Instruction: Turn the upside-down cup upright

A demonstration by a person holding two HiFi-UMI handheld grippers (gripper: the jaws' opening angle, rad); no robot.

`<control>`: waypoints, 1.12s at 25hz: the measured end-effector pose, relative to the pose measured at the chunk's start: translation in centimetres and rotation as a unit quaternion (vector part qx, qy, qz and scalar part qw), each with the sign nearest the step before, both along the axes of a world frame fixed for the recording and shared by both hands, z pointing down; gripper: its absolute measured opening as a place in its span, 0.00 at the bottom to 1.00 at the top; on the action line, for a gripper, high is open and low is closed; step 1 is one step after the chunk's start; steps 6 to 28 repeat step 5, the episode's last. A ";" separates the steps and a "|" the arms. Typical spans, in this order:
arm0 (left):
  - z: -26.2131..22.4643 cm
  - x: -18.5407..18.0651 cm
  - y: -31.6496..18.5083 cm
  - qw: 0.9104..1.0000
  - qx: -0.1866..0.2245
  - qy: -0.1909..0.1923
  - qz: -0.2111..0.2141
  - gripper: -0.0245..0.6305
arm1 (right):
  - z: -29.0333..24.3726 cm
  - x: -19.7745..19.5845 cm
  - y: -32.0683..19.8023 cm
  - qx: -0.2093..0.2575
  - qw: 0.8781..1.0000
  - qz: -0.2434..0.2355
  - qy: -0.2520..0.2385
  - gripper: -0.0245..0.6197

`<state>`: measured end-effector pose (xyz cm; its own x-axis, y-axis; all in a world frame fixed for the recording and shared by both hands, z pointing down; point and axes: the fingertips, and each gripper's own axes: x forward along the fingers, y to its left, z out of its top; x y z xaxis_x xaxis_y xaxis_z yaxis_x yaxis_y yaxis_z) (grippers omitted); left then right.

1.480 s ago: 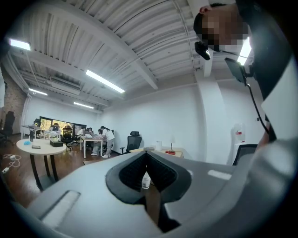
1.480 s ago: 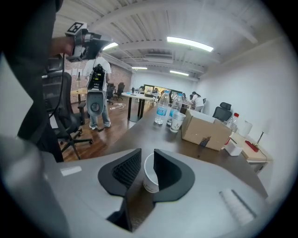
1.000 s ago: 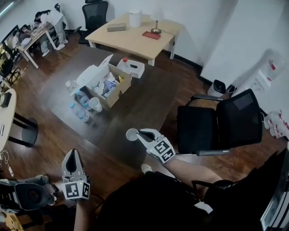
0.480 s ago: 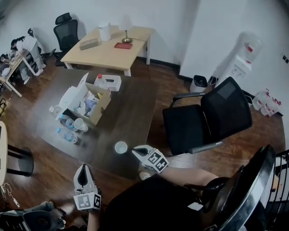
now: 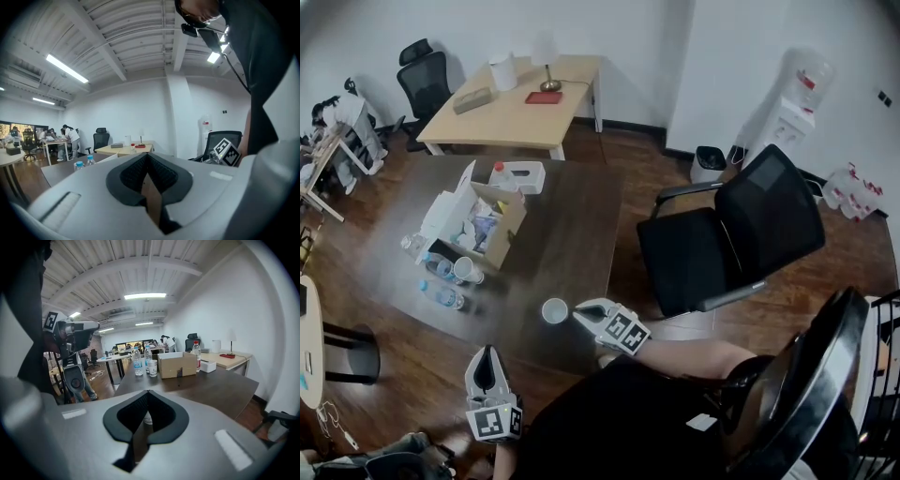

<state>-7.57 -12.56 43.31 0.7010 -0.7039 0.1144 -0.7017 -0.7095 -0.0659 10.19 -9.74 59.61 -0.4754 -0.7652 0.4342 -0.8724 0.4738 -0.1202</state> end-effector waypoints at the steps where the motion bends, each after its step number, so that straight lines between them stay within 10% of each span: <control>1: 0.0 0.1 0.0 1.000 -0.003 0.002 0.001 0.04 | 0.1 0.1 0.0 -0.002 1.000 0.001 0.000 0.04; 28: 0.4 0.2 0.4 1.000 -0.013 0.004 0.005 0.04 | 0.7 0.8 0.2 -0.014 1.000 0.010 -0.001 0.04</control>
